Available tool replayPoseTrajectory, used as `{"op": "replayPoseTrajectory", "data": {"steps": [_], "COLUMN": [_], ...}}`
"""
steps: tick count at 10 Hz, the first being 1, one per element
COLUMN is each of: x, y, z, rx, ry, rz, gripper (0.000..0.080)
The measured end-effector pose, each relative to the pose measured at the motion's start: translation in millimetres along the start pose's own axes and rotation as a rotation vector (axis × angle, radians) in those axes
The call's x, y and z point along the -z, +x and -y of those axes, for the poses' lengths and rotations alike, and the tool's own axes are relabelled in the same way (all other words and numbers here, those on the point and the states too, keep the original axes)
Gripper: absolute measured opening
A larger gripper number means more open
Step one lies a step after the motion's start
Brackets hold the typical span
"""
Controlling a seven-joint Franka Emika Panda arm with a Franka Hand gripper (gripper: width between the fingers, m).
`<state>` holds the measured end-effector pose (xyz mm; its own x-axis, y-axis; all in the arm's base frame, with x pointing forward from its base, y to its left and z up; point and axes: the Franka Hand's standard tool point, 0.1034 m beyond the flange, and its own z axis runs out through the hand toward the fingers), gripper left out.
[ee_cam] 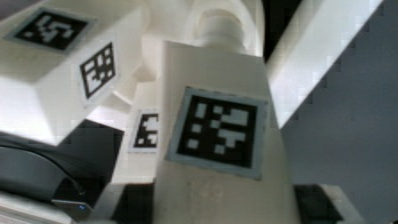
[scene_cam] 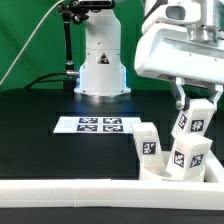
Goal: Assemble stool
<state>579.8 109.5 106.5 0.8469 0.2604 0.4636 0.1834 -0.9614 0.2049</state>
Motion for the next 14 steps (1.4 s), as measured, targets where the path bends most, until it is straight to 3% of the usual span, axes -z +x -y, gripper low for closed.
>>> {"op": "replayPoseTrajectory", "data": {"steps": [1,14], "x": [-1.8,-8.8], "y": [-5.4,-4.7], "z": [-0.7,0.2], "rx": [0.002,0.018], "ry": [-0.003,-0.014], "rz": [0.003,-0.018], "gripper": [0.0327,0.0327]}}
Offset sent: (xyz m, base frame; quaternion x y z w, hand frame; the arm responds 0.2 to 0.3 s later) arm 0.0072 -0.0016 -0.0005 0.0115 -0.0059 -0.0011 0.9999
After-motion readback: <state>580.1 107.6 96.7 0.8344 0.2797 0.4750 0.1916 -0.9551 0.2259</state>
